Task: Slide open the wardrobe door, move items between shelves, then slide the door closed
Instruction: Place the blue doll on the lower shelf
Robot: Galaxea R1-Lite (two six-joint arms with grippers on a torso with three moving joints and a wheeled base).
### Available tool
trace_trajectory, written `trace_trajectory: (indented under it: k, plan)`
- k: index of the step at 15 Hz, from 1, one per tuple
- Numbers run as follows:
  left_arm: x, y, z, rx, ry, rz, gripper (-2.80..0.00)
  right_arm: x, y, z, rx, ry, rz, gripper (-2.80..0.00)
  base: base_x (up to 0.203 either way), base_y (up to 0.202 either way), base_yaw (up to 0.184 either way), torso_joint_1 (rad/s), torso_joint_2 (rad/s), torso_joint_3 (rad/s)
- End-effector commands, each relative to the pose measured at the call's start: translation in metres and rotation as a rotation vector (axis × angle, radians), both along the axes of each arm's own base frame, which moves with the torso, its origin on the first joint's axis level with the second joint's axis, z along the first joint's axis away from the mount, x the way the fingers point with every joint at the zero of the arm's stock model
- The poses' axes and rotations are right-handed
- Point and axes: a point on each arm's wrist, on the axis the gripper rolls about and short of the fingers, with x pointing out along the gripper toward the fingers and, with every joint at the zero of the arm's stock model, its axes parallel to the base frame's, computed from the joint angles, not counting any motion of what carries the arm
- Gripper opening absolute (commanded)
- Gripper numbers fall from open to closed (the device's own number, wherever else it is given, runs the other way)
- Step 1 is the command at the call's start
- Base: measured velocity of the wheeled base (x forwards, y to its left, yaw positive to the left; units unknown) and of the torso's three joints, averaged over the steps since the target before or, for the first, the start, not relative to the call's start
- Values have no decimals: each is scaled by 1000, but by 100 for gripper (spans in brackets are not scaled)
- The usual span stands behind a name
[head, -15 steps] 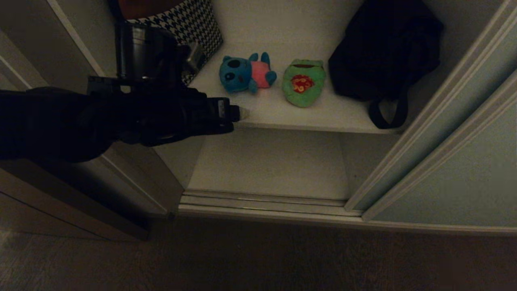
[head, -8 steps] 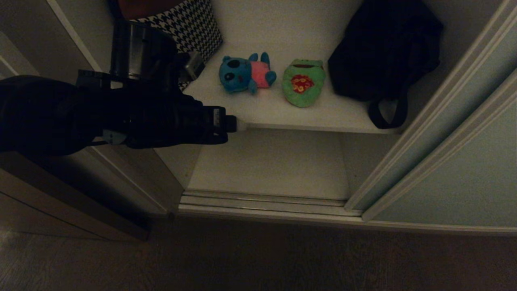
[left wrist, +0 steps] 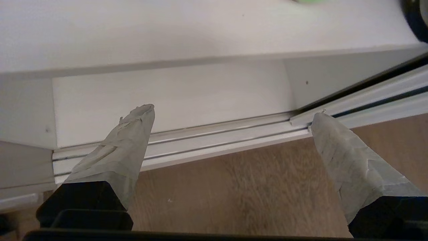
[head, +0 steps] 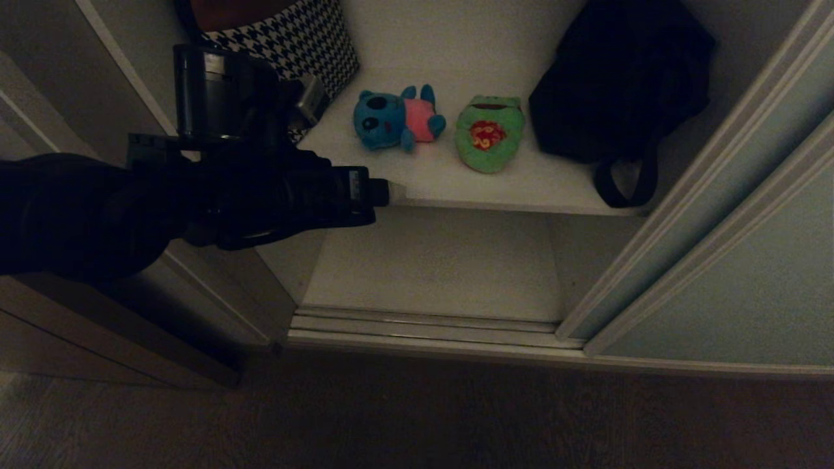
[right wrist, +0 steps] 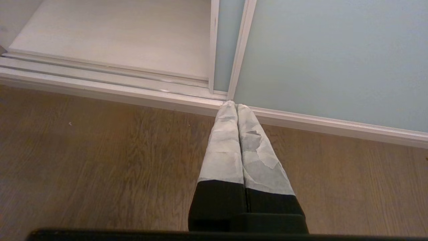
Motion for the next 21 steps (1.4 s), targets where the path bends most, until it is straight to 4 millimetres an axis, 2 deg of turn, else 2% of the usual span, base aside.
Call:
trace_trajectory:
  k: [1,8,12,14,17,20,21]
  plan:
    - [0,0,-3,7,5,1,0,0,0,0,-1,0,1,-280,0,0,0,0,0,0]
    - [-1,-2,-5,17,7,3,0,0,0,0,-1,0,1,-280,0,0,0,0,0,0]
    - [-3,-4,-5,16,8,-9,0,0,0,0,-1,0,1,-280,176,-24,1,2,2,0]
    - [0,-5,-5,16,6,-8,0,0,0,0,-1,1,1,-280,41,-27,3,4,1,-1]
    - [8,-10,-5,10,2,2,0,0,0,0,-1,1,1,-280,0,0,0,0,0,0]
    - [33,-22,-26,37,24,68,0,0,0,0,-1,0,1,-280,0,0,0,0,0,0]
    - [41,-26,-29,14,-17,84,0,0,0,0,-1,0,1,-280,0,0,0,0,0,0]
